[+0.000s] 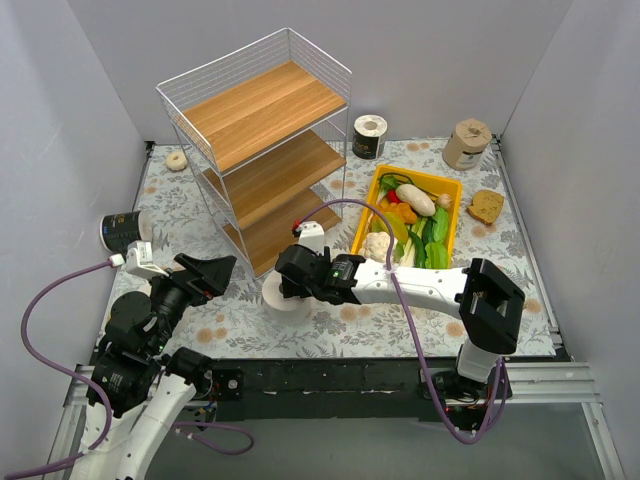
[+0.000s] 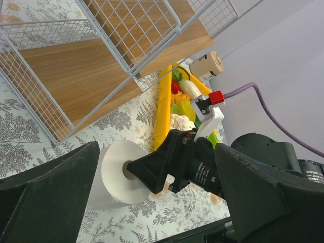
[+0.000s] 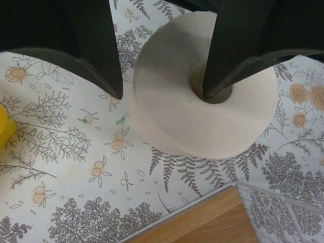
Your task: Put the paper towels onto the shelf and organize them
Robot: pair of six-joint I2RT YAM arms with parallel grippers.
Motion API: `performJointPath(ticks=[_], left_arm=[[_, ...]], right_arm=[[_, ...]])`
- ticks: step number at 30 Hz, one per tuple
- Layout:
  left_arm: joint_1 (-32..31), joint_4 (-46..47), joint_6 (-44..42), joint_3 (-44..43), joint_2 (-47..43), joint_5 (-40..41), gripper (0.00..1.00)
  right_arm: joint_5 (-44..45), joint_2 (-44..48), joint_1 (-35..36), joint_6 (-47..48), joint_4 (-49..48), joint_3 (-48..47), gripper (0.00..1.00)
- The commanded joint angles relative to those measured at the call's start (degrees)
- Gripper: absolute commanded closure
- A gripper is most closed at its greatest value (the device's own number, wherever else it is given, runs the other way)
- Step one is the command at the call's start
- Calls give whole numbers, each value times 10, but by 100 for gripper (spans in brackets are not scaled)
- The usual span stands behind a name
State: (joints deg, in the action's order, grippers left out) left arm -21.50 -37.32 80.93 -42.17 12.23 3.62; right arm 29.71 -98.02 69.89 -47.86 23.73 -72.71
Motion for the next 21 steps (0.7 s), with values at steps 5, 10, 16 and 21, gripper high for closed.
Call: performJointPath(ticks=[5, 10, 16, 21], left_arm=[[2, -2, -2, -13, 3, -3, 2], [2, -1, -2, -14, 4, -5, 2], [2, -2, -1, -13, 4, -6, 2], [2, -2, -2, -13, 5, -7, 2]], right_arm=[[26, -7, 2, -22, 1, -20, 37], [32, -1, 2, -32, 6, -18, 46], [31, -4, 0, -34, 11, -18, 55], [38, 6, 0, -32, 15, -23, 65]])
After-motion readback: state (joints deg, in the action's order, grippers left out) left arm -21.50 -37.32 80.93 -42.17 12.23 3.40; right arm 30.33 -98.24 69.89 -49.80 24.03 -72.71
